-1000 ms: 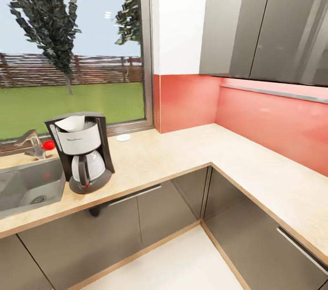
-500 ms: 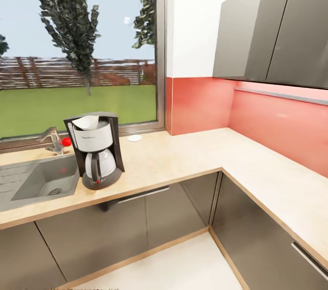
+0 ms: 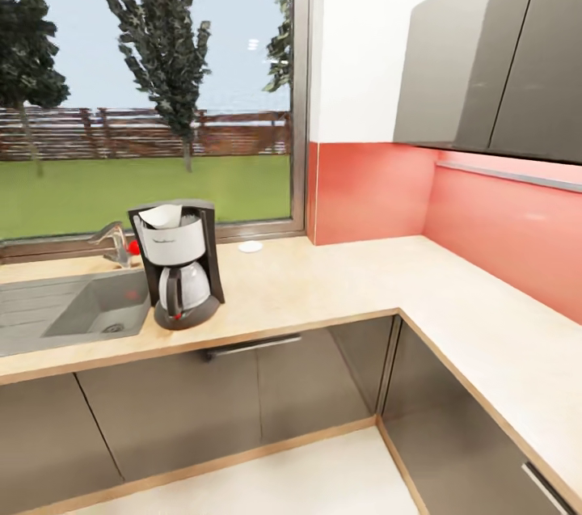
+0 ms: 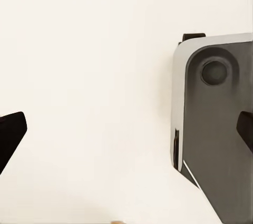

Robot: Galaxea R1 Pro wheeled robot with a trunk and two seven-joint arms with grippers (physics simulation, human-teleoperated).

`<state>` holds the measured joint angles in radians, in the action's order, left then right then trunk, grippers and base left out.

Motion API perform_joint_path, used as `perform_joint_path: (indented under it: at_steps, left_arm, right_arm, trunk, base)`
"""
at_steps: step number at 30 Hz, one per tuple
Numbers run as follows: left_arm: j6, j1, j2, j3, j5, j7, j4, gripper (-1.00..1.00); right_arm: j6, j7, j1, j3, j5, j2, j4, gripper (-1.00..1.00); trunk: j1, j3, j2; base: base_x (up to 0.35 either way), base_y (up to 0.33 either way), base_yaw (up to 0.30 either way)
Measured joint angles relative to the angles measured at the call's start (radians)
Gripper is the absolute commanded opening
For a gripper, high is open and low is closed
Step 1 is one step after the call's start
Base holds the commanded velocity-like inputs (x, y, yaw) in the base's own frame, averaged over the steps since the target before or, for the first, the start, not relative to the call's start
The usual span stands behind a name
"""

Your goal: Set up a coffee station on the kitchen countertop: keep the coffee maker on the countertop, move the bottle of coffee from the kitchen shelf to the counter next to the coffee maker, place a paper coffee filter on top of the coffee maker, put the saucer next to the coffee maker with the coffee cup on the saucer, and place the electric kettle next to the coffee maker.

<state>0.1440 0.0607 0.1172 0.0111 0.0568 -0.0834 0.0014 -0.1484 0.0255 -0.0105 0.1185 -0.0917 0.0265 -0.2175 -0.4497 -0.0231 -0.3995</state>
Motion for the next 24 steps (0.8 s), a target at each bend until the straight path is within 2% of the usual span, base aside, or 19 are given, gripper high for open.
perform_joint_path:
  at_steps: [8,17,24]
  left_arm:
    - [0.0,0.0,-0.002,0.0,0.0,0.0,0.0,1.0]
    - [0.0,0.0,-0.002,0.001,0.0,0.0,0.0,1.0]
    - [0.0,0.0,-0.002,0.001,0.0,0.0,0.0,1.0]
  right_arm:
    - [0.0,0.0,0.0,0.0,0.0,0.0,0.0,1.0]
    - [0.0,0.0,0.0,0.0,0.0,0.0,0.0,1.0]
    - [0.0,0.0,0.0,0.002,0.0,0.0,0.0,1.0]
  trunk:
    - [0.0,-0.009,0.0]
    - [0.0,-0.017,0.0]
    - [0.0,-0.019,0.0]
  base:
    - [-0.07,-0.214,0.215]
    - [-0.023,-0.018,0.207]
    - [-0.001,0.0,0.028]
